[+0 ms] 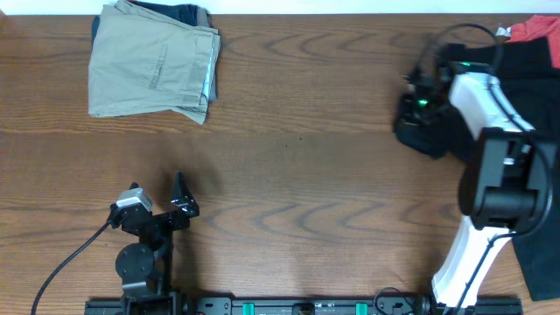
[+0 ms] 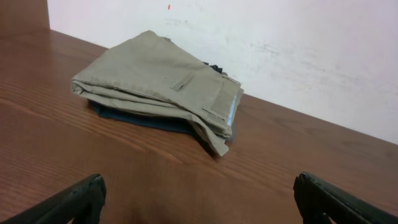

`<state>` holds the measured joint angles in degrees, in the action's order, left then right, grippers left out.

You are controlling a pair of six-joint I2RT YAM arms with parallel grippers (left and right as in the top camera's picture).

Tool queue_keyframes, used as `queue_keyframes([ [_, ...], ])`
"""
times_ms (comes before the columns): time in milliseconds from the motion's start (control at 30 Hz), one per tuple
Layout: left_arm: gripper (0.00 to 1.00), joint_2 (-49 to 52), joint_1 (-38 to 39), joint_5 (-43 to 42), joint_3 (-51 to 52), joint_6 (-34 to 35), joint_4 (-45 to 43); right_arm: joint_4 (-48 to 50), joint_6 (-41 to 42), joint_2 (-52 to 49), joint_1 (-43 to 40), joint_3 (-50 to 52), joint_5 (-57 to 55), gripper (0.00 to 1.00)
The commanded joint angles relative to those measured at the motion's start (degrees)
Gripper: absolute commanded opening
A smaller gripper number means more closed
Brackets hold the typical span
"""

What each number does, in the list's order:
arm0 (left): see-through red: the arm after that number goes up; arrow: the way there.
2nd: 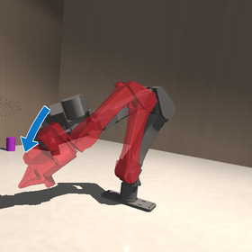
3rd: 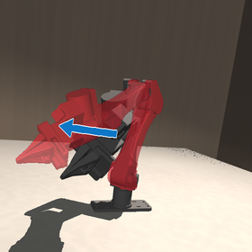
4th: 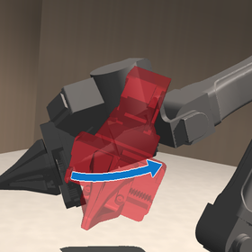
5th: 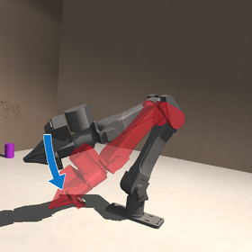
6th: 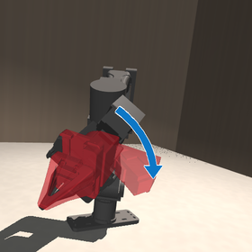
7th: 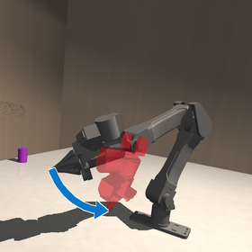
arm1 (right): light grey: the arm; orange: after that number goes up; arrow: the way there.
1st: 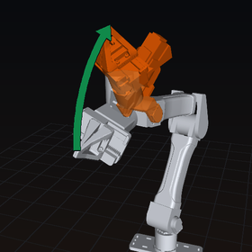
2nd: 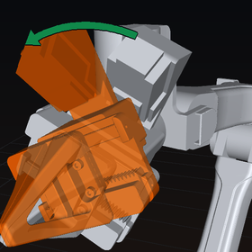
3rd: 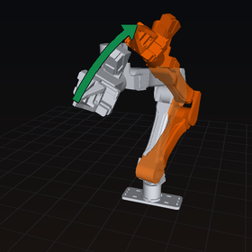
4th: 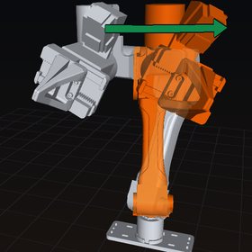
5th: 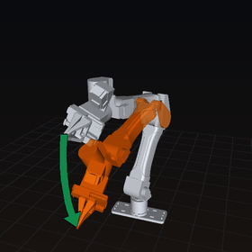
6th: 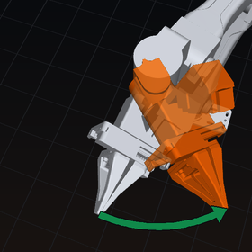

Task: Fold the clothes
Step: 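Drag the black shirt with the right gripper leftward onto the table center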

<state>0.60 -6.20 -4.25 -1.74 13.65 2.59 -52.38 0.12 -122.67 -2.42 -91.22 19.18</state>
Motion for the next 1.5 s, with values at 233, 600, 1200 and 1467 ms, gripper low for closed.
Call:
queue_keyframes([
  [233, 0.98, -0.4, 0.2, -0.2, 1.5, -0.3, 1.0, 2.1, 1.5, -0.4, 19.3, -2.6, 3.0, 0.01],
  [600, 0.98, -0.4, 0.2, -0.2, 1.5, -0.3, 0.9, 1.9, 14.1, 0.5, 24.3, -5.2, -15.1, 0.01],
  [1200, 0.98, -0.4, 0.2, -0.2, 1.5, -0.3, 1.0, -9.5, 5.0, 20.4, 27.7, -28.0, -7.9, 0.01],
  [1467, 0.98, -0.4, 0.2, -0.2, 1.5, -0.3, 1.0, -13.4, -4.4, 15.5, 44.7, -25.0, -9.9, 0.01],
])
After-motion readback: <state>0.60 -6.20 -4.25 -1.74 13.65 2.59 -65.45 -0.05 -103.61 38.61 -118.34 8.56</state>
